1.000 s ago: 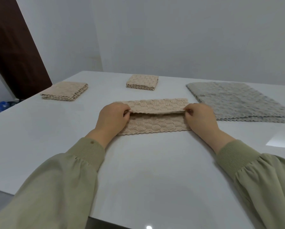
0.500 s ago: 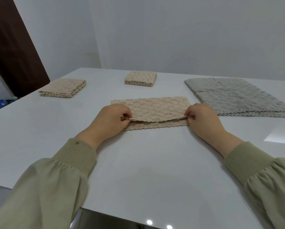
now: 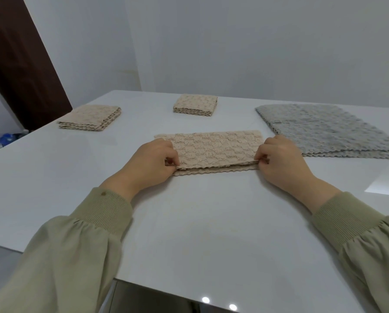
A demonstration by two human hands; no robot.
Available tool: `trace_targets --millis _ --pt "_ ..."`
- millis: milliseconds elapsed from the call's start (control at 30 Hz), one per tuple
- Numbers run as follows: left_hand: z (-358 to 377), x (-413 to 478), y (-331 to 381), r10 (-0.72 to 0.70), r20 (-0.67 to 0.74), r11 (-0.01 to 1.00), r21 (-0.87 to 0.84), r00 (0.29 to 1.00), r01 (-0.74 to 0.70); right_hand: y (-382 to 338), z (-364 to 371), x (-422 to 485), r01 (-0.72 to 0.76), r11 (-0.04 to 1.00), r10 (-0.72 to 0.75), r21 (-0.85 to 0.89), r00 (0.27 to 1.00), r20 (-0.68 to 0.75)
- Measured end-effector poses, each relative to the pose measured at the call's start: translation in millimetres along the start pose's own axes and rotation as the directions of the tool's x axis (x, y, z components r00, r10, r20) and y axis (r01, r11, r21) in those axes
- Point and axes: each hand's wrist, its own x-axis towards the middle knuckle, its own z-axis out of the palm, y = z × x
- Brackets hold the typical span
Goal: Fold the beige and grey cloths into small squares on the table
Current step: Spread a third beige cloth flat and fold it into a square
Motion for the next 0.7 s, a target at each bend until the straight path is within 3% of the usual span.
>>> trace_targets --millis 233,367,500,600,700 --pt "-3.5 -2.7 4.4 0.010 -0.009 0.998 -0.065 1.000 -0.011 4.6 1.1 0.3 0.032 0.998 -0.030 -0.049 0.999 0.040" --pt "-4.1 -2.8 6.3 -0.006 0.108 1.000 -0.023 0.994 0.008 4.1 2.5 -0.1 0.017 0.999 -0.011 -0.050 0.994 0.107" --pt "-6.0 -3.7 9.3 -0.043 0.168 0.993 -0.098 0.985 0.060 2.8 -3.4 -3.7 -0.178 0.983 0.171 0.052 0.978 0.121" --pt "-2.3 -1.9 12.5 -0.039 0.063 0.990 -0.137 0.997 0.047 10.2 -11.5 -4.8 -0.389 0.913 0.392 0.127 0.920 0.001" --pt "7.7 4.1 19.3 0.018 -0.052 0.996 -0.091 0.998 -0.023 21.6 -13.0 -5.0 -0.470 0.880 0.471 -0.067 0.882 0.006"
